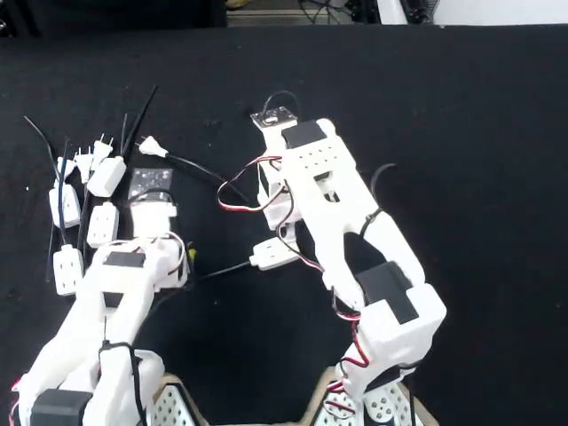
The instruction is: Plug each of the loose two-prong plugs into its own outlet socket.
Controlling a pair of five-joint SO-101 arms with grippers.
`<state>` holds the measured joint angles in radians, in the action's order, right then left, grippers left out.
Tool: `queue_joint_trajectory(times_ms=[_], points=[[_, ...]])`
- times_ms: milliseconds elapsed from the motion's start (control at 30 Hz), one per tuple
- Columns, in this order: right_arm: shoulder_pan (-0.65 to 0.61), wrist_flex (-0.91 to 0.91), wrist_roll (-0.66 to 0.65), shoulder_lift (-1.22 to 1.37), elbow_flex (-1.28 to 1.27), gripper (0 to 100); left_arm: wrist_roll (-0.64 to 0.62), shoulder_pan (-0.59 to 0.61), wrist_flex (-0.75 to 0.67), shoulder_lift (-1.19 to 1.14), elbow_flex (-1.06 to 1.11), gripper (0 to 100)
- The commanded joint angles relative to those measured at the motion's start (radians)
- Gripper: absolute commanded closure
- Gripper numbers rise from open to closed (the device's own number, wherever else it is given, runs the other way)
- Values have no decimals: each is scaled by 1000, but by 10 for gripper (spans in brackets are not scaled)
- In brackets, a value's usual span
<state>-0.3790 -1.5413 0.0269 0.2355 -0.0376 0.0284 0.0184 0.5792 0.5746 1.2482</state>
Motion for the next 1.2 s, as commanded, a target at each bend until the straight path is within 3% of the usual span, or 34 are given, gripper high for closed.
queue_joint_trajectory(times_ms=[0, 300, 733, 1167], points=[[-6, 12, 5, -50, 4, 988, 41, -36, -14, 21, -4, 816], [-8, -32, 3, -81, 2, 988, 44, -33, -14, 21, -4, 816], [-12, 80, 2, -87, -120, 988, 49, -30, -9, 21, -5, 816], [-71, -28, 12, -77, 21, 988, 49, -30, -9, 21, -5, 816]])
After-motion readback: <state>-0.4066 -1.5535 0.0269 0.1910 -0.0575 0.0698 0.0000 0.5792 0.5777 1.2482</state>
